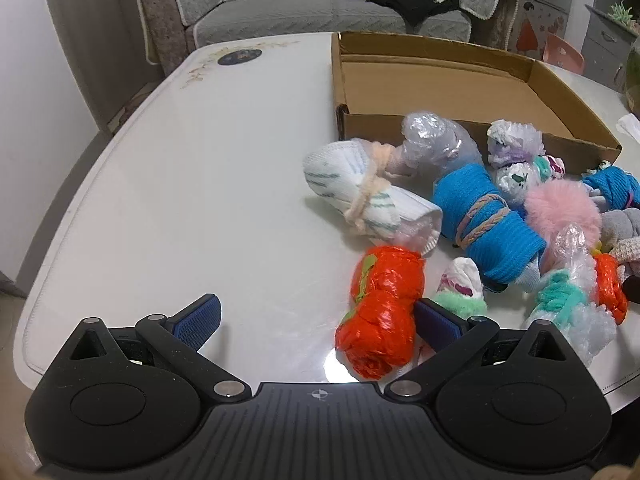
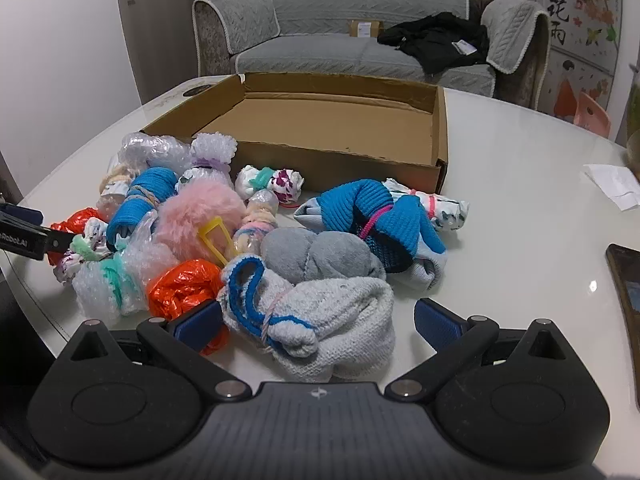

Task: Organize objects
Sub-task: 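Grasp the white towel sock with the right tool while the left grasps the orange bundle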

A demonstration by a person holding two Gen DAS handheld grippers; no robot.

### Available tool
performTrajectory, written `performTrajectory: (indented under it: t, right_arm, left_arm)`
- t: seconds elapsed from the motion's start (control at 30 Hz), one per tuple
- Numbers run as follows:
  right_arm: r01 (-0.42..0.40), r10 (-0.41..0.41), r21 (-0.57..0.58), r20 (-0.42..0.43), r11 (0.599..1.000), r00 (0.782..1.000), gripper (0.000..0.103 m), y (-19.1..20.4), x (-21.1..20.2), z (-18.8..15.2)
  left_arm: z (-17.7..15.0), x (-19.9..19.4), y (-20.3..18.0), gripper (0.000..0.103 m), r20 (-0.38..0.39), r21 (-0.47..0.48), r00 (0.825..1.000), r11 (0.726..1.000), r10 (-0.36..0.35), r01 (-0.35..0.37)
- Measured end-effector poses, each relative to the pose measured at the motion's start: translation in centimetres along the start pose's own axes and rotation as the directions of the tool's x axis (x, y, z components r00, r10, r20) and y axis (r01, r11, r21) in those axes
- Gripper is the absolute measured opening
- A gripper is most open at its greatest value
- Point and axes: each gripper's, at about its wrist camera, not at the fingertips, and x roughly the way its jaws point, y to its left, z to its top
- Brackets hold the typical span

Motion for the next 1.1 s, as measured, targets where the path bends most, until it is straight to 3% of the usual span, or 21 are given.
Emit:
performTrajectory:
  t: [0.17,0.4,0.6,0.7,0.83,0.93,1.1]
  right_arm:
    - [-0.002,0.002,0.007,0.002,1.0,1.0,0.102,-0.1,0.1,-0.1]
    - [0.003,-0.003,0.008,0.008,1.0,1.0,0.102,-0.1,-0.1,0.0]
    - [-0.005,0.005,0.014,0.006,1.0,1.0,0.102,-0.2,0.0,0.0]
    - [-0.008,0.008,0.011,0.016,1.0,1.0,0.097,-0.2,-0.2,0.0]
    - [-0.039,0.038,0.032,0.013,0.999,0.999,0.08,-0.4,-0.1,-0.1]
    - [-0.05,0.05,0.039,0.016,0.998,0.999,0.075,-0.5,-0.2,-0.1]
    - [-0.064,0.063,0.041,0.029,0.997,0.998,0.068,-0.8,-0.6,-0.4]
  left_arm:
    - [0.3,0.4,-0.5,0.102,0.009,0.0,1.0,1.0,-0.013,0.013]
    - [1.0,-0.1,-1.6,0.102,0.08,0.035,0.996,0.999,-0.034,0.031]
    - [1.2,0.2,-1.5,0.102,0.079,0.036,0.996,0.999,-0.036,0.033]
    - [1.2,0.2,-1.5,0.102,0.081,0.04,0.996,0.999,-0.035,0.032]
    - [1.0,0.5,-1.7,0.102,0.087,0.056,0.996,0.998,-0.028,0.023]
    - [0.5,0.8,-1.5,0.099,0.08,0.059,0.996,0.998,-0.04,0.036]
    - [-0.3,1.2,-0.5,0.084,0.084,0.024,0.991,0.994,-0.106,0.104]
